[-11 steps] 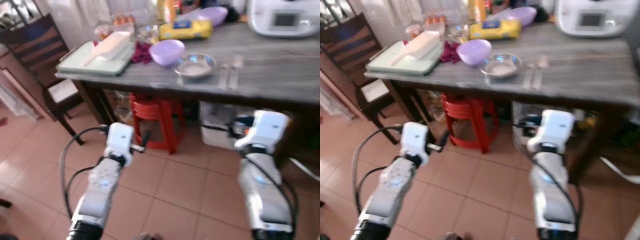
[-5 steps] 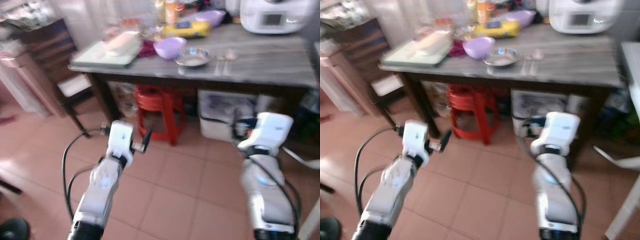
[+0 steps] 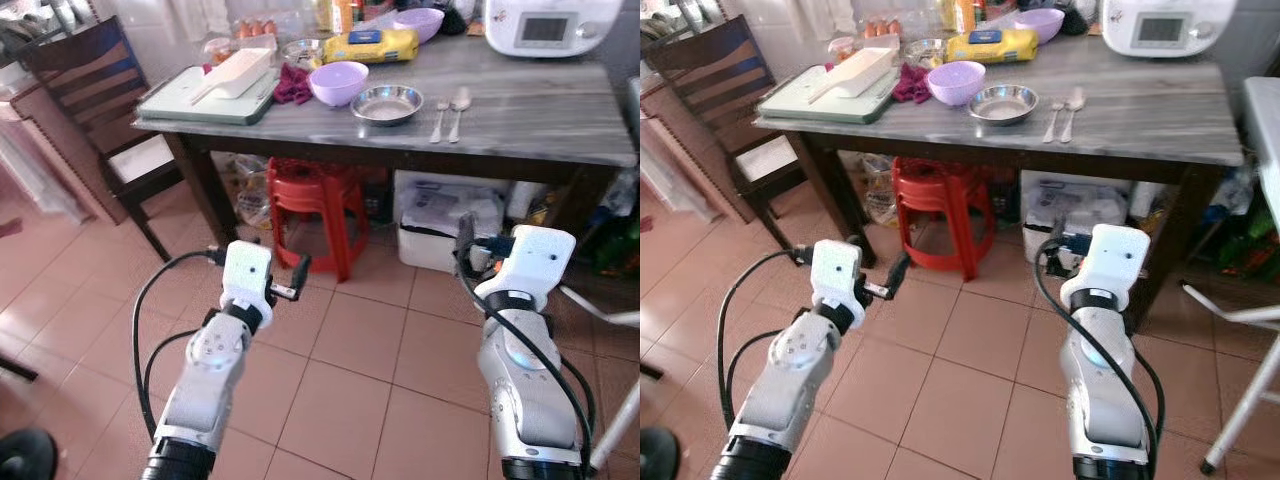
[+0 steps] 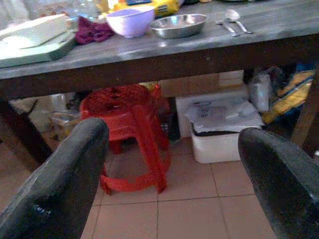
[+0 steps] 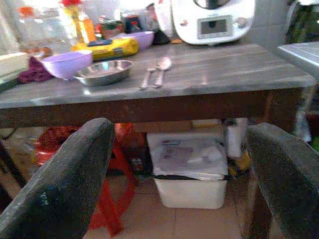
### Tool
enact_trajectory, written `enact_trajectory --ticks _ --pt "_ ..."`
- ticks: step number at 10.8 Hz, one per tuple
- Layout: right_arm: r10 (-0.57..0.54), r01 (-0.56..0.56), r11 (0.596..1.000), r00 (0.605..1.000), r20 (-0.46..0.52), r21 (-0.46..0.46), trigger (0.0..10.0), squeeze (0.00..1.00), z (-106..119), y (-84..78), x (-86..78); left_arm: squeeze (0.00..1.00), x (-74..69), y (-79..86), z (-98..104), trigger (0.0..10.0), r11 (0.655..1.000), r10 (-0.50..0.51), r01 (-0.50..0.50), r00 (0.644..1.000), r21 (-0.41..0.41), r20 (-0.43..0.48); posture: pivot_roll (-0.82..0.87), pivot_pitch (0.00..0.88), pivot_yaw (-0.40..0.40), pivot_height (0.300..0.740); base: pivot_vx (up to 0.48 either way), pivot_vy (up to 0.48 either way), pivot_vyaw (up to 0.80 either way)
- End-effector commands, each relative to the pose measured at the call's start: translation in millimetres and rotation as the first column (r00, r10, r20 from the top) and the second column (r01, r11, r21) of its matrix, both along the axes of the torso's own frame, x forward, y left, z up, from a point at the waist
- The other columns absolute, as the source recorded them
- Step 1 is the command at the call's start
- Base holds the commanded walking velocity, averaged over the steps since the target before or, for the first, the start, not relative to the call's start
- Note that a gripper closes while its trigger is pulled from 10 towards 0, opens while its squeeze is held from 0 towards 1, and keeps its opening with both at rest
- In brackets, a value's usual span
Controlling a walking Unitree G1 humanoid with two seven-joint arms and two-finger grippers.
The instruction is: Setting the table
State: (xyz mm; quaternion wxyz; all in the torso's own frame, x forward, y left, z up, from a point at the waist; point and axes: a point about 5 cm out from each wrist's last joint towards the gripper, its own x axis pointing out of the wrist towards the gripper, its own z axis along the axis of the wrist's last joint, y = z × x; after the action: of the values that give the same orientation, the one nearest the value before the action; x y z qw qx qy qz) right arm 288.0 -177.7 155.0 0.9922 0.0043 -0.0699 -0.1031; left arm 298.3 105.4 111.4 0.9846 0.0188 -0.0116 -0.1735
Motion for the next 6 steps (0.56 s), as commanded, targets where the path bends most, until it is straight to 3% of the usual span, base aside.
enact_trajectory --ticks 1,2,3,5,6 --pt "0.012 -0.012 1.0 1.0 0.002 0.002 10.0 0.0 1.2 2.9 -0.2 0.0 -0.6 2.1 -3.2 10.0 1.0 -0.003 0.003 1.0 0.004 -0.01 -0.11 0.08 0.135 0.74 0.0 0.0 0.0" --pt "0.016 -0.016 1.0 1.0 0.003 0.002 10.0 0.0 1.7 2.4 0.1 0.0 -0.5 1.0 -3.4 10.0 1.0 -0.012 0.012 1.0 0.009 -0.005 -0.11 0.079 0.134 0.74 0.0 0.0 0.0" --pt "0.018 -0.018 1.0 1.0 0.005 -0.001 10.0 0.0 2.4 2.9 0.2 0.0 -0.4 0.2 -3.1 10.0 1.0 -0.021 0.021 1.0 0.004 -0.003 -0.12 0.081 0.135 0.74 0.0 0.0 -0.8" --pt "0.017 -0.017 1.0 1.0 0.012 -0.002 10.0 0.0 3.0 2.4 -0.4 0.0 -1.8 -2.8 -1.1 10.0 0.999 -0.052 0.052 0.999 -0.016 0.005 -0.12 0.078 0.136 0.74 0.0 0.0 0.0" --pt "0.015 -0.015 1.0 1.0 0.014 -0.002 10.0 0.0 3.2 2.1 -0.7 0.0 -2.4 -3.6 -0.3 10.0 0.998 -0.061 0.061 0.998 -0.024 0.009 -0.12 0.078 0.136 0.74 0.0 -0.322 0.0"
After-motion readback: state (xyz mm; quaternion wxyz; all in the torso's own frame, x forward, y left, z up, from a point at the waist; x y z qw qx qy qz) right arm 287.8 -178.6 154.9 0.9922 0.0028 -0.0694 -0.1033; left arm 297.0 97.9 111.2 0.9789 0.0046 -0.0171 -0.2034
